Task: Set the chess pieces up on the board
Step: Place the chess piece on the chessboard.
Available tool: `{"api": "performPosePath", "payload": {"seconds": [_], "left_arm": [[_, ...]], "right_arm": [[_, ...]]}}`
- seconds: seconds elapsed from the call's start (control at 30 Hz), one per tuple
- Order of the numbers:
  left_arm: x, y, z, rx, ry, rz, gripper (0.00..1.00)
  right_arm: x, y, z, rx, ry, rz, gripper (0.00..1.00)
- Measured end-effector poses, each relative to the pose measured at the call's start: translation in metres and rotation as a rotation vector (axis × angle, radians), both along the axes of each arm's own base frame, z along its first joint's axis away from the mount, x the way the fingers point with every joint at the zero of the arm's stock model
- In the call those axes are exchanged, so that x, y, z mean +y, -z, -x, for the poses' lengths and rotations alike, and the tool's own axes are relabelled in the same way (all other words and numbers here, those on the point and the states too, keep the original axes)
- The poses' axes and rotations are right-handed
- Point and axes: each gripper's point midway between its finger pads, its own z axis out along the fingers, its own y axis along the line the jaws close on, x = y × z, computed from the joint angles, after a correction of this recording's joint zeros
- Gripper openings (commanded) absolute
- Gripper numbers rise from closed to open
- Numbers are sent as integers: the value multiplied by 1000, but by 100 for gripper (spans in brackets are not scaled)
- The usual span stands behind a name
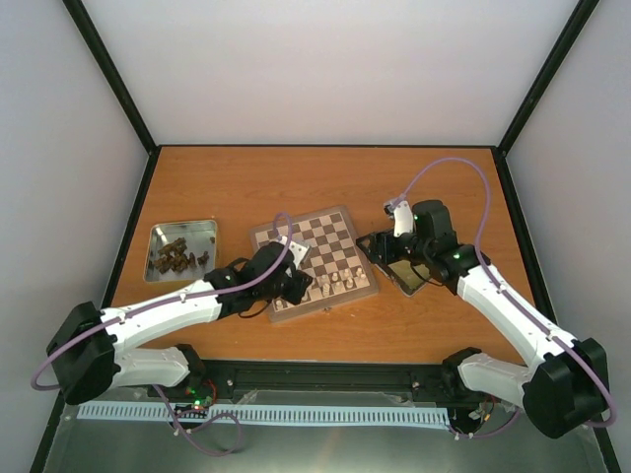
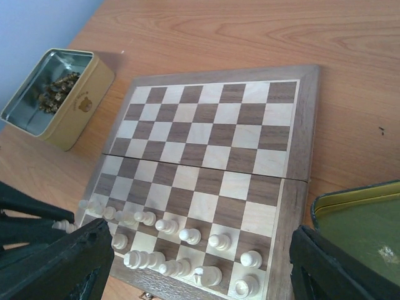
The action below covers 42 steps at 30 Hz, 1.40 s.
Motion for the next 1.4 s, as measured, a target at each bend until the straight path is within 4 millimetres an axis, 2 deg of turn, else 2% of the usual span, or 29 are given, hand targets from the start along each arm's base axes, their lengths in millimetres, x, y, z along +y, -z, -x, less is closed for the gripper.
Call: {"api": "performPosePath", "payload": {"seconds": [0.17, 0.5, 0.8, 1.13, 1.4], "left_arm": [[3, 19, 7, -11, 23, -16, 4], [-13, 8, 3, -70, 62, 65, 4], [-10, 33, 12, -41, 79, 34, 4], [-7, 47, 14, -88, 62, 24, 4], [-13, 50, 10, -114, 57, 28, 7]], "right_arm": [[-2, 9, -5, 27, 23, 17, 77], [-3, 14, -7, 41, 36, 30, 77], [-3, 19, -8, 53, 36, 36, 77], [-3, 23, -7, 68, 36, 44, 77], [-3, 25, -7, 73, 36, 45, 77]]}}
